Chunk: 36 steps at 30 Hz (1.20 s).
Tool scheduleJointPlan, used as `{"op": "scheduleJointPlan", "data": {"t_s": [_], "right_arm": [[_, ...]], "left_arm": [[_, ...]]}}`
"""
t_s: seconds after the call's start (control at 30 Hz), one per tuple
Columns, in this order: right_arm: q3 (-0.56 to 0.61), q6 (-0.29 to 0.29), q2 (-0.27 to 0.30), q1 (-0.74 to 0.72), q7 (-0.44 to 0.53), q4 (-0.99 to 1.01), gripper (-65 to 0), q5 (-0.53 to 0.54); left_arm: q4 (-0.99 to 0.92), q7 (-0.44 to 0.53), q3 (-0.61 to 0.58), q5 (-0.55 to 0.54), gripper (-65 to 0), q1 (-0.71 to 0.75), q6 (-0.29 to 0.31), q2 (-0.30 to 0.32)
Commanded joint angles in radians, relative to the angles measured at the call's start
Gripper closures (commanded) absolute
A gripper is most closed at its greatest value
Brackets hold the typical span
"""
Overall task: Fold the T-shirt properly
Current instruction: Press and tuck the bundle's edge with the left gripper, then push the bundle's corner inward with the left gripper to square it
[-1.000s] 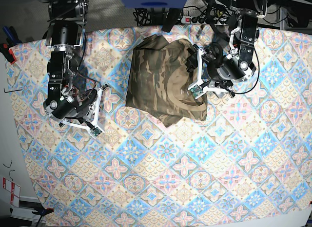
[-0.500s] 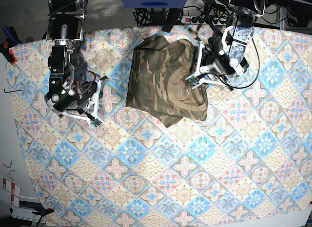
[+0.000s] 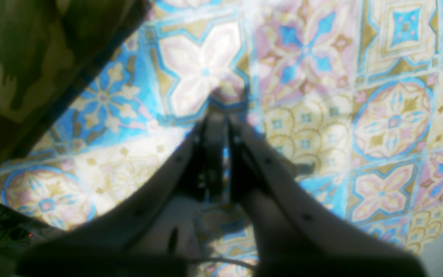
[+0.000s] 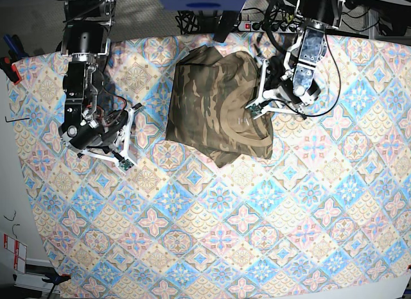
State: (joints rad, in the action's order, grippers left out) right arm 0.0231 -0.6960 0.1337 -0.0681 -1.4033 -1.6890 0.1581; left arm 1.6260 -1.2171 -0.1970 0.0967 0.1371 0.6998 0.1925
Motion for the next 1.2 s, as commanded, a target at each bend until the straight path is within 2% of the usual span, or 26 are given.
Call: {"op": "scheduleJointPlan", "data": {"t_s": [0.0, 0.3, 0.47, 0.77, 1.03, 1.17], "right_arm": [[-0.004, -0.002, 0.007, -0.019, 0.007, -0.018, -1.8, 0.001], [-0.007, -0.002, 0.008, 0.035, 0.007, -0.018, -1.8, 0.001], [-0.073, -0.002, 0.008, 0.061, 0.007, -0.055, -1.8, 0.001], [-0.119, -0.002, 0.044, 0.126, 0.007, -0.122, -1.8, 0.001], [-0.119, -0.002, 0.044, 0.159, 0.007, -0.132, -1.8, 0.001], [-0.121, -0.002, 0.044, 0.176, 0.007, -0.133, -1.8, 0.001]], "left_arm": [[-0.010, 0.026, -0.002, -0.008, 0.0, -0.026, -0.002, -0.009], [-0.208, 0.096, -0.002, -0.007, 0.0, -0.176, -0.002, -0.040], [-0.320, 0.142, -0.002, -0.007, 0.0, -0.258, -0.002, -0.070], [-0.531, 0.244, -0.003, -0.004, 0.0, -0.411, -0.002, -0.156], [-0.778, 0.417, -0.002, 0.150, 0.0, -0.541, -0.002, -0.271], [-0.849, 0.461, 0.000, 0.194, 0.0, -0.583, -0.002, -0.324]]}}
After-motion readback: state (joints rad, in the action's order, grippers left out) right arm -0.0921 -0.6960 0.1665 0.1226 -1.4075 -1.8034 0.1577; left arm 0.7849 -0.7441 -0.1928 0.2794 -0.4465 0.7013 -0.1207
